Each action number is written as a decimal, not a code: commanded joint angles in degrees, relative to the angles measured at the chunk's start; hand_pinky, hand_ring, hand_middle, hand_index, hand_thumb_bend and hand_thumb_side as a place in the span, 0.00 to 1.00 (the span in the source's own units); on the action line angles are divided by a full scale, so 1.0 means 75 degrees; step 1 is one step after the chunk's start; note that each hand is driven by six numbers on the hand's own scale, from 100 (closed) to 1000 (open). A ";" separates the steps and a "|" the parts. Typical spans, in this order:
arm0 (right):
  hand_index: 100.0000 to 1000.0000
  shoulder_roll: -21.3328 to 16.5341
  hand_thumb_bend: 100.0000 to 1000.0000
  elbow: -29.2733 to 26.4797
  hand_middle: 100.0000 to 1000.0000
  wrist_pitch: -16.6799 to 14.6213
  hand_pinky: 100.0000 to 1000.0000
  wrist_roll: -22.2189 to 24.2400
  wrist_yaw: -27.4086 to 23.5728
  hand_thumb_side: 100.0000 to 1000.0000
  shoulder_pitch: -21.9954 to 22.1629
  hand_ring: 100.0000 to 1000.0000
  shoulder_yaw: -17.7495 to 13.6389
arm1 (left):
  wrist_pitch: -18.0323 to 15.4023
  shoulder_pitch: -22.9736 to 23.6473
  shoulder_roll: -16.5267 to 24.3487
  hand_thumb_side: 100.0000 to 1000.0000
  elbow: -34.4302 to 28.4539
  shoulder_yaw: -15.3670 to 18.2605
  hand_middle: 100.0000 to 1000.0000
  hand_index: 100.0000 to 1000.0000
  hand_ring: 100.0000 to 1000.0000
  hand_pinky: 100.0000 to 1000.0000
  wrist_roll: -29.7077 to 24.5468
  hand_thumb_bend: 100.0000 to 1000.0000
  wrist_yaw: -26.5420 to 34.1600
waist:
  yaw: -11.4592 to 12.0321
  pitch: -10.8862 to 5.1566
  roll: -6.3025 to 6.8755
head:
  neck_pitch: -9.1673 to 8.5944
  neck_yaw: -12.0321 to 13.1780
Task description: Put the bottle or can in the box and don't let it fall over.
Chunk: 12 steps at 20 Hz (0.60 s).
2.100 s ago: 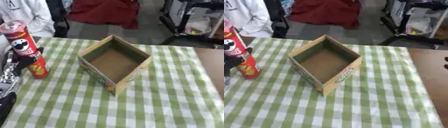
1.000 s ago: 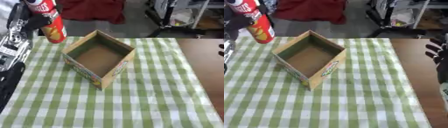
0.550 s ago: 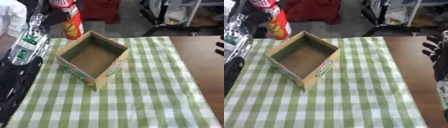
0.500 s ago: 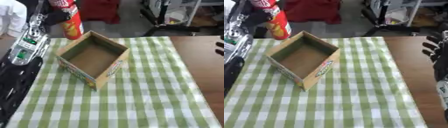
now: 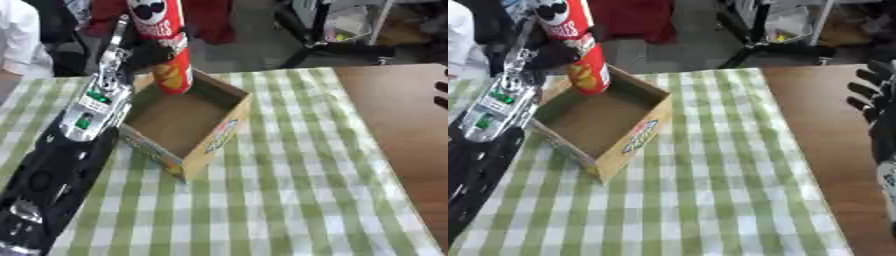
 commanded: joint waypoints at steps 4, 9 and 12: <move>0.88 -0.0120 0.23 -0.0241 0.83 -0.0024 0.87 -0.0008 -0.0041 0.90 -0.0180 0.85 -0.0024 | -0.0540 0.0146 -0.0032 0.00 0.0215 0.0010 0.48 0.57 0.50 0.81 -0.0053 0.34 0.0097 | -0.0028 -0.0085 -0.0024 | -0.0118 -0.0025; 0.88 -0.0104 0.22 -0.0253 0.83 -0.0026 0.87 -0.0035 -0.0057 0.90 -0.0183 0.85 -0.0030 | -0.0713 0.0210 -0.0058 0.00 0.0422 -0.0012 0.55 0.65 0.62 0.84 -0.0163 0.58 0.0179 | -0.0019 -0.0076 -0.0057 | -0.0135 -0.0013; 0.88 -0.0104 0.22 -0.0252 0.83 -0.0023 0.87 -0.0038 -0.0061 0.90 -0.0175 0.85 -0.0025 | -0.0717 0.0241 -0.0048 0.00 0.0475 -0.0014 0.62 0.71 0.73 0.89 -0.0257 0.73 0.0123 | 0.0003 -0.0081 -0.0064 | -0.0135 -0.0012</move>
